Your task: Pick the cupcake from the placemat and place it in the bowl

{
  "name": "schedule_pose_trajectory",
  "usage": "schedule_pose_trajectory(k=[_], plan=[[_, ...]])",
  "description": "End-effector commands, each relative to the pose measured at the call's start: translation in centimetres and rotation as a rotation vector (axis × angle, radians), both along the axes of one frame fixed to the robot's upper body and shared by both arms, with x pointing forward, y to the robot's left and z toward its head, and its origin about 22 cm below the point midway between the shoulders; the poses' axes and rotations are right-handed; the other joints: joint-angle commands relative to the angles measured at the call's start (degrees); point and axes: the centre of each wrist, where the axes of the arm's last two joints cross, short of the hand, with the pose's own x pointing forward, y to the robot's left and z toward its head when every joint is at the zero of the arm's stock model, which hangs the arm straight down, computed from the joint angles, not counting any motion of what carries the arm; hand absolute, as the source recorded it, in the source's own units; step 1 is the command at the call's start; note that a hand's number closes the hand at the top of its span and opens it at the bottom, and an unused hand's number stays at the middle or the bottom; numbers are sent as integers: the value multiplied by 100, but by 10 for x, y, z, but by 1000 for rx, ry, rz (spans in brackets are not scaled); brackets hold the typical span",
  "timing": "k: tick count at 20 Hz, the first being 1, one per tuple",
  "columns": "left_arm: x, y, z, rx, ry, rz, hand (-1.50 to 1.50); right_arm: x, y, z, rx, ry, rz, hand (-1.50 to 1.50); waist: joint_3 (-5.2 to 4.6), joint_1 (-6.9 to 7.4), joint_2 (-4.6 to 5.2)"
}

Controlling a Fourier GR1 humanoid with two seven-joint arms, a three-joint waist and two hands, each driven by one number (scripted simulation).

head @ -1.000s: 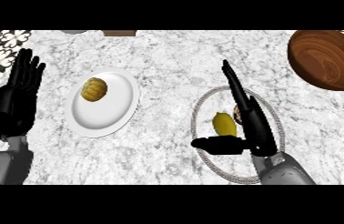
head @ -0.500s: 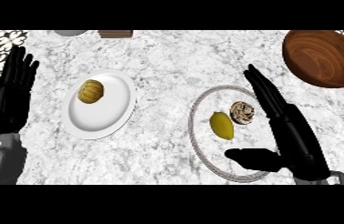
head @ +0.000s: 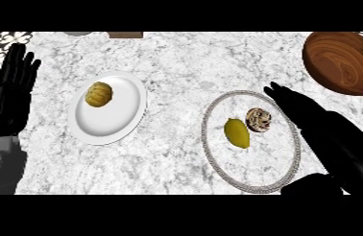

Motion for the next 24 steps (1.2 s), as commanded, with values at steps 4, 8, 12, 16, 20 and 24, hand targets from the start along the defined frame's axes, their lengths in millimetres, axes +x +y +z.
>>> schedule_pose_trajectory(k=[4,8,12,16,20,24], plan=[[-2,6,4,20,-3,-19,0,5,-7,23,-113,169,-12,-150,14,81,22],[4,0,-2,10,-7,-6,0,6,-10,15,-139,173,-33,-150,18,53,20],[9,-7,-22,-5,-12,-4,0,24,-11,-24,-104,197,-19,-150,19,55,34],[3,-2,-28,-4,-5,-12,0,36,-15,-34,-135,211,-33,-150,19,61,33],[-2,13,1,-2,9,1,0,19,-11,-35,-114,217,-47,-150,19,43,18],[14,1,10,-3,1,2,0,32,-23,-82,-131,237,-69,-150,20,37,25]])
